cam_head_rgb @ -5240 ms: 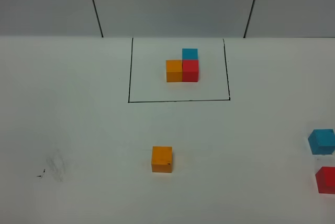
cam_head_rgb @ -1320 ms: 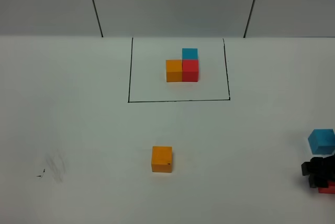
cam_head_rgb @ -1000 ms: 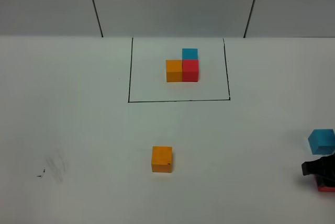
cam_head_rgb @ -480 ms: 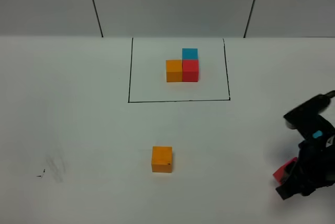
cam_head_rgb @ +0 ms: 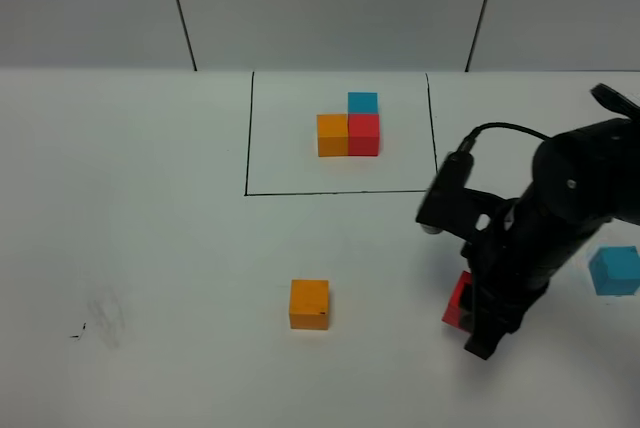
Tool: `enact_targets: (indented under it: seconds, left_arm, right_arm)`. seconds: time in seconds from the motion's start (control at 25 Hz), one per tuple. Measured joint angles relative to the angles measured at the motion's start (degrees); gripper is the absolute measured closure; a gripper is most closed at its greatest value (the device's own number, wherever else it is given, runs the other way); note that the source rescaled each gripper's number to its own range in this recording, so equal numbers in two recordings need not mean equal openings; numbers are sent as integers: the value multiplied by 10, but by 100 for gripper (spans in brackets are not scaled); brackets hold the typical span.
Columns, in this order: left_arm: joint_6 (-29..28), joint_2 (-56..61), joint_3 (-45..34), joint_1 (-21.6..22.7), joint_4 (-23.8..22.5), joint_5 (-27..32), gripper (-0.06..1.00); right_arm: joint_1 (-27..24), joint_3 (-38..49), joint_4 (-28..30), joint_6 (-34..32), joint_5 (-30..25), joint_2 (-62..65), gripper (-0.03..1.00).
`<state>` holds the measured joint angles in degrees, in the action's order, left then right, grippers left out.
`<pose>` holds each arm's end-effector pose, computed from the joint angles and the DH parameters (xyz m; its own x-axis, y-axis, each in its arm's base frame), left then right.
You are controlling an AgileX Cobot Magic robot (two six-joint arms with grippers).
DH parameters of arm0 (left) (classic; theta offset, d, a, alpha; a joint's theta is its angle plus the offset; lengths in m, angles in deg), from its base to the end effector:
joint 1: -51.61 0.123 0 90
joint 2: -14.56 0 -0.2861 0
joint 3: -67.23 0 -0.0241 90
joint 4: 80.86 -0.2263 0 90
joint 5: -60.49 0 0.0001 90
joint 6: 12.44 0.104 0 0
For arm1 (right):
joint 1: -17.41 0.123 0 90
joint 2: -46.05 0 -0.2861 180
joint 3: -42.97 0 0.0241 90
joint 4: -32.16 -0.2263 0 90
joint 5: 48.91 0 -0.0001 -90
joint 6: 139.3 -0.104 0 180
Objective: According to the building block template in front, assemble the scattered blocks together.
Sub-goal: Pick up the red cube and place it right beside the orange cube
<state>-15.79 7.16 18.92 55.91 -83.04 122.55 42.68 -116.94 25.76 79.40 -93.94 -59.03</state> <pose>-0.0186 0.0021 0.2588 -0.4597 -0.0753 -0.8849 -0.1234 0.9922 -0.0203 0.2598 0.1317 0.1865 -0.4910 -0.8509 -0.1870 -0.8625 0.5049 -0.0331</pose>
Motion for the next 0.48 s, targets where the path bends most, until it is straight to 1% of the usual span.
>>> enact_targets:
  seconds: [0.16,0.32,0.48]
  left_arm:
    - [0,0,0,0,0,0,77]
    - [0,0,0,0,0,0,77]
    - [0,0,0,0,0,0,77]
  right_arm:
    - [31,-69,6,29,-22,-56,67]
    - [52,-132,16,45,-53,-112,67]
    - [76,-175,24,49,-59,-142,67]
